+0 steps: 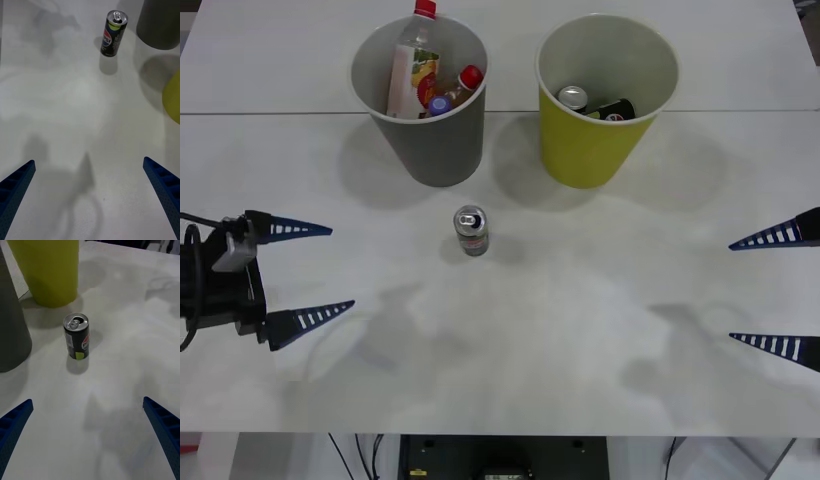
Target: Put the can into the green bin and the plastic bottle into the gray bin
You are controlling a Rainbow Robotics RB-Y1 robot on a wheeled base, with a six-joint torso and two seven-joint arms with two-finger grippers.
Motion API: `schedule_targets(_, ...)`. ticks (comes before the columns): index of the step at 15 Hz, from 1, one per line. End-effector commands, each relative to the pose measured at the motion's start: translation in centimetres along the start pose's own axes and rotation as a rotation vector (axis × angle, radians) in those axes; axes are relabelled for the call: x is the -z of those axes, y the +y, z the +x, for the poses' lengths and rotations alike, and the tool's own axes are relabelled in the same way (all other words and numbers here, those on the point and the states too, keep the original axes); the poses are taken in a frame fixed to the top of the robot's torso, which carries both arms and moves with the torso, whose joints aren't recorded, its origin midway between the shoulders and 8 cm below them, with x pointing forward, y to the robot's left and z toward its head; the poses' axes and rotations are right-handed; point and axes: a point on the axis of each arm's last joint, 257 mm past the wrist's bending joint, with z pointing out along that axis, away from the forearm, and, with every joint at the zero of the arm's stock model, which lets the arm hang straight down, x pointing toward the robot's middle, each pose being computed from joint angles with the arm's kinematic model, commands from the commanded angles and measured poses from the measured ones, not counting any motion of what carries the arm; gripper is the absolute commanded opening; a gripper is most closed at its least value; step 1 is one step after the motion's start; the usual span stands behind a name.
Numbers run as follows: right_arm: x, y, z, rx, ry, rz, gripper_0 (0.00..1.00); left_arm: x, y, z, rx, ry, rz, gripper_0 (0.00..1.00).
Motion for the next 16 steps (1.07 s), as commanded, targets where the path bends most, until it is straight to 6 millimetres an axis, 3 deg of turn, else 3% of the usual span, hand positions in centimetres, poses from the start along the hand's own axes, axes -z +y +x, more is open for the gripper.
schedule_targets(1,0.0,0.0,0.0,0.0,0.0,0.0,1.0,-1.7,1.0,0.4,0.066,-0.065,-0.048,1.0)
schedule_targets(10,0.0,0.0,0.0,0.0,0.0,0.0,1.0,-5.1,3.9,3.6,0.107,-0.178,-0.198,1.0)
schedule_targets(16,0.0,0.0,0.0,0.0,0.0,0.0,1.0,-8.3,1.7,3.2,0.054,-0.196,-0.122,1.0)
